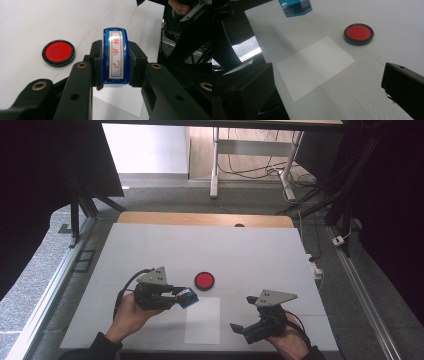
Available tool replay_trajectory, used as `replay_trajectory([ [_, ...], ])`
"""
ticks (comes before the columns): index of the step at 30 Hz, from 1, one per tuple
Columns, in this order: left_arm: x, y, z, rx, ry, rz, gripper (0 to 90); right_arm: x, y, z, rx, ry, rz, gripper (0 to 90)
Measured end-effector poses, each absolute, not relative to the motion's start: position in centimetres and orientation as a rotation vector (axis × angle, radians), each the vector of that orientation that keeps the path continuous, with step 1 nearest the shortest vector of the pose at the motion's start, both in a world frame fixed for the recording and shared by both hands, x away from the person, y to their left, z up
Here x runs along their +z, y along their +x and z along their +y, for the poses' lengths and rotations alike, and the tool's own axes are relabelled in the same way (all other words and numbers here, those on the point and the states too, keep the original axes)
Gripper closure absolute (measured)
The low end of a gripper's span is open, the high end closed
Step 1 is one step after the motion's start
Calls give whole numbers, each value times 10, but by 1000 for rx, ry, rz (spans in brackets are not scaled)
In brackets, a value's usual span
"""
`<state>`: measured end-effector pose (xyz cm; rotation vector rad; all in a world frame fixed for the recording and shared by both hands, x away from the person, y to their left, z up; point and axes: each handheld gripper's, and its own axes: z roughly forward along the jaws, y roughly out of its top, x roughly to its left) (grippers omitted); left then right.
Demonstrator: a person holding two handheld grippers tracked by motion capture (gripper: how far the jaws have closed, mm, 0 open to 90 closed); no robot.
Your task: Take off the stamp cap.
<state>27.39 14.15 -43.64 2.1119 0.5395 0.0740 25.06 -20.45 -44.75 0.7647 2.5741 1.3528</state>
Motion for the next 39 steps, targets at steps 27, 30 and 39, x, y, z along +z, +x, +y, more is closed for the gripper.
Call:
replay_trajectory([
  [27, -432, 273, 146, -40, 2081, 412, 702, -452, 272, -138, 1402, 549, 2773, 0],
  [30, -432, 273, 146, -55, 2085, 395, 702, -453, 275, -135, 1417, 547, 2788, 0],
  [39, -431, 273, 143, -79, 2082, 337, 702, -452, 282, -118, 1479, 488, 2820, 0],
])
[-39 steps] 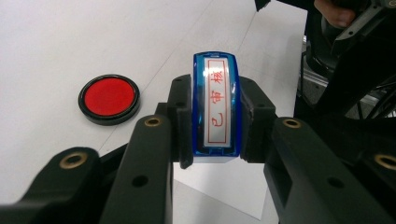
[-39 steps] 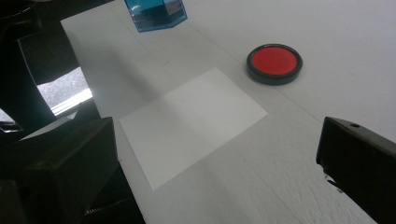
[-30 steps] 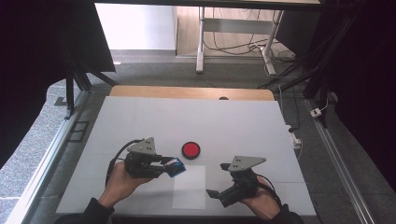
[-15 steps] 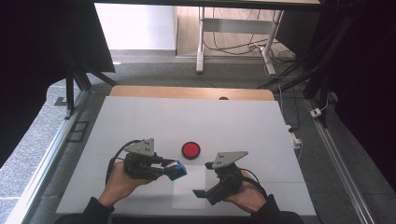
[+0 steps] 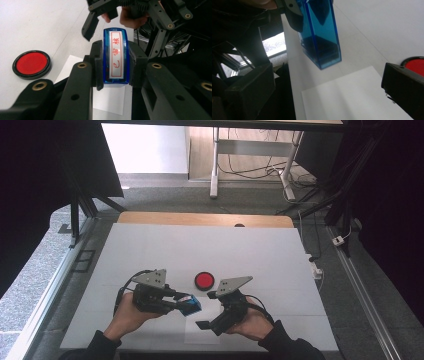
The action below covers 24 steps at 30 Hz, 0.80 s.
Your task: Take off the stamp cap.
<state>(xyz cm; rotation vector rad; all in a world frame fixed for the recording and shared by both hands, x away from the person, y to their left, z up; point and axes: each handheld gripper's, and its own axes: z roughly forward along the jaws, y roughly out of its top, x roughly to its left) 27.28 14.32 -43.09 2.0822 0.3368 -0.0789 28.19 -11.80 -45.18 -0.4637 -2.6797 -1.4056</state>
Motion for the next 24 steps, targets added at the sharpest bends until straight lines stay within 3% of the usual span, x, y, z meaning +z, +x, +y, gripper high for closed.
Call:
replay_trajectory([
  [7, -430, 273, 144, -87, 2063, 298, 703, -455, 284, -107, -1378, -394, -2674, 12],
  [13, -430, 272, 143, -88, 2057, 269, 704, -455, 285, -105, -1406, -339, -2659, 141],
  [14, -431, 272, 143, -87, 2055, 264, 704, -455, 287, -106, -1413, -329, -2642, 218],
  [18, -431, 273, 143, -90, 2042, 246, 704, -454, 288, -107, -1414, -296, -2609, 368],
  [24, -431, 273, 145, -100, 2021, 228, 704, -454, 289, -107, -1385, -267, -2582, 512],
])
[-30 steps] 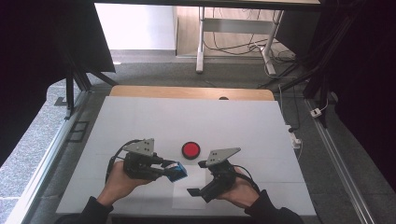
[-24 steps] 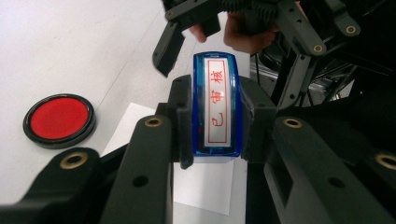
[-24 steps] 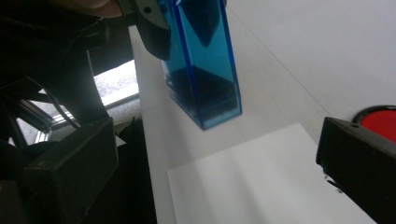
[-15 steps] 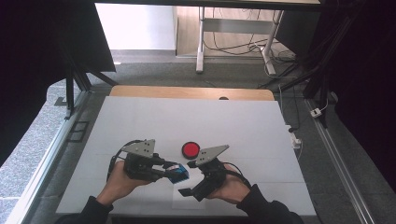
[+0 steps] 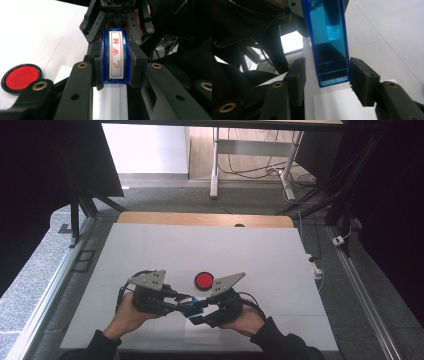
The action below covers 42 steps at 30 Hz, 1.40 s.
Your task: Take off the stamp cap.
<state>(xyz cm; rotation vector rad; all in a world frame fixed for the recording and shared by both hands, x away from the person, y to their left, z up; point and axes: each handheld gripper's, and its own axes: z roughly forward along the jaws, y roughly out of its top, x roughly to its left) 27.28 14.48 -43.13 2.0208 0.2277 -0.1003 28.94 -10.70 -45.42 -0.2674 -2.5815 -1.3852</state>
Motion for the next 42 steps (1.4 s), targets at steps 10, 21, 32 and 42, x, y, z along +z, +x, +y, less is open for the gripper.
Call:
replay_trajectory([
  [10, -432, 273, 144, -109, 2013, 205, 704, -452, 290, -108, -1396, -226, -2557, 637],
  [21, -432, 273, 146, -121, 1987, 193, 704, -452, 290, -109, -1419, -210, -2523, 670],
  [32, -432, 273, 145, -114, 1995, 178, 704, -454, 292, -109, -1392, -221, -2501, 679],
  [42, -431, 273, 146, -120, 1983, 172, 704, -451, 289, -110, -1417, -197, -2518, 687],
])
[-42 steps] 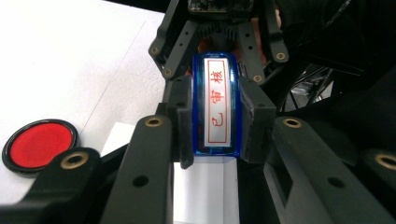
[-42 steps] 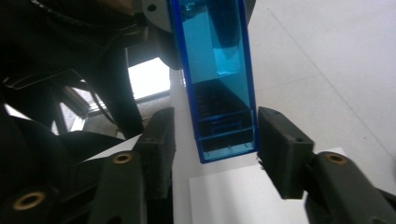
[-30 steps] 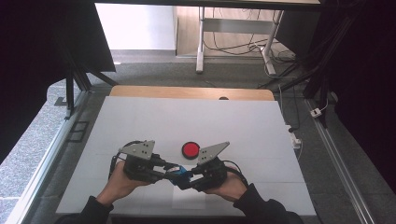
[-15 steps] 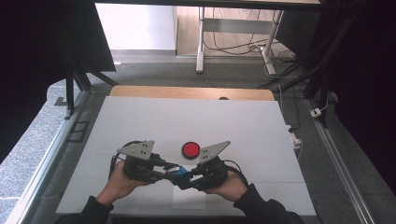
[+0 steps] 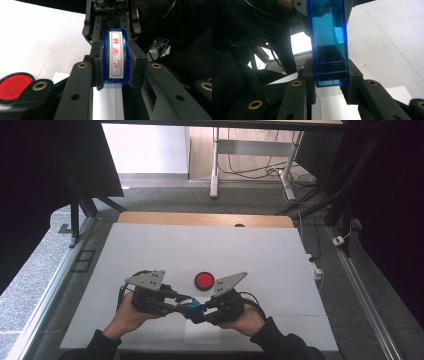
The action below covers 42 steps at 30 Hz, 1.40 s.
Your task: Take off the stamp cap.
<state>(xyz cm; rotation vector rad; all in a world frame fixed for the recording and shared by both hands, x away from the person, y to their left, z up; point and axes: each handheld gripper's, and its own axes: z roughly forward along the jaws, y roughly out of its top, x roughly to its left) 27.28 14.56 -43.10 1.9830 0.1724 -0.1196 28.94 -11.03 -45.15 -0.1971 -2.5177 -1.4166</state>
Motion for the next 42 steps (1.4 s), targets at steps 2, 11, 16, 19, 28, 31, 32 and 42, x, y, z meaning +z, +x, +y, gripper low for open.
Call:
replay_trajectory([
  [2, -430, 272, 146, -105, 1982, 173, 705, -452, 290, -110, -1413, -213, -2509, 688],
  [11, -429, 275, 151, -138, 1948, 165, 706, -449, 288, -110, -1388, -163, -2539, 694],
  [16, -427, 276, 158, -134, 1922, 180, 706, -450, 287, -109, -1376, -169, -2561, 693],
  [19, -428, 275, 155, -132, 1934, 185, 705, -449, 286, -110, -1387, -171, -2575, 693],
  [28, -428, 273, 155, -100, 1963, 250, 704, -447, 282, -117, -1421, -180, -2702, 691],
  [31, -428, 272, 155, -94, 1964, 267, 704, -447, 282, -121, -1416, -210, -2733, 691],
  [32, -429, 272, 157, -86, 1965, 274, 704, -447, 281, -122, -1411, -227, -2745, 691],
  [42, -430, 272, 162, -48, 1972, 328, 702, -448, 285, -137, -1434, -330, -2763, 690],
])
